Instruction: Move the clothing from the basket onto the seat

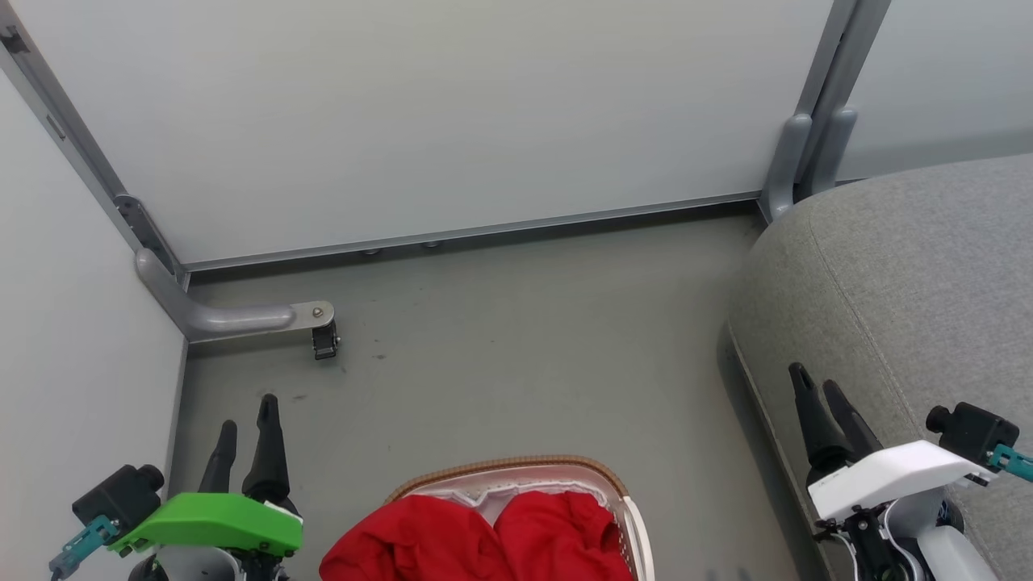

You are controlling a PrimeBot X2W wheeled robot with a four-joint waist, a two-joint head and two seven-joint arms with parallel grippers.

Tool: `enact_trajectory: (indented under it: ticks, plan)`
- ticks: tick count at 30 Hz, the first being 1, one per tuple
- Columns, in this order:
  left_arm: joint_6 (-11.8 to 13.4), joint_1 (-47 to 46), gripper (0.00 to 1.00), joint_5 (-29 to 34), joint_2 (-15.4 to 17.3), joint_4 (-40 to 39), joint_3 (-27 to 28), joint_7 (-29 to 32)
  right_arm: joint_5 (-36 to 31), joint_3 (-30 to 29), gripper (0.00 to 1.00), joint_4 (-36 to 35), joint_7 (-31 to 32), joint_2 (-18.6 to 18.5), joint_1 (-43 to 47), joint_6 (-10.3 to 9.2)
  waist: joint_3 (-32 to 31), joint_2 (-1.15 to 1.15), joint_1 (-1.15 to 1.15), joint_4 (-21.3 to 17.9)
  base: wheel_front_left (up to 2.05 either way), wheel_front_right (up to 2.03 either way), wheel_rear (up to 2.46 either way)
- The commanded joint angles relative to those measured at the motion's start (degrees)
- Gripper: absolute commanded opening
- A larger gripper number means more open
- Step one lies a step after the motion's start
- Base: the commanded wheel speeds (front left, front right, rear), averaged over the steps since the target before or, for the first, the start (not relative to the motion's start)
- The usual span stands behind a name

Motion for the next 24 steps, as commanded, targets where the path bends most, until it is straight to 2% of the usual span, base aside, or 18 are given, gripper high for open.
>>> enact_trajectory:
  ticks: [1,24]
  plan:
    - [-0.04,-0.73,1.0,2.27,0.24,-0.5,-0.22,-0.61,-1.82,0.48,1.0,-0.23,-0.67,-0.75,-1.08,0.02,-0.02,0.0,0.0,0.0,0.0,0.0,0.0]
    - [-0.19,-0.46,1.0,18.16,0.89,0.8,-2.81,-4.31,-16.02,2.9,1.0,0.32,-4.4,-1.95,-1.62,0.02,0.4,0.0,0.0,0.24,0.0,0.0,0.0]
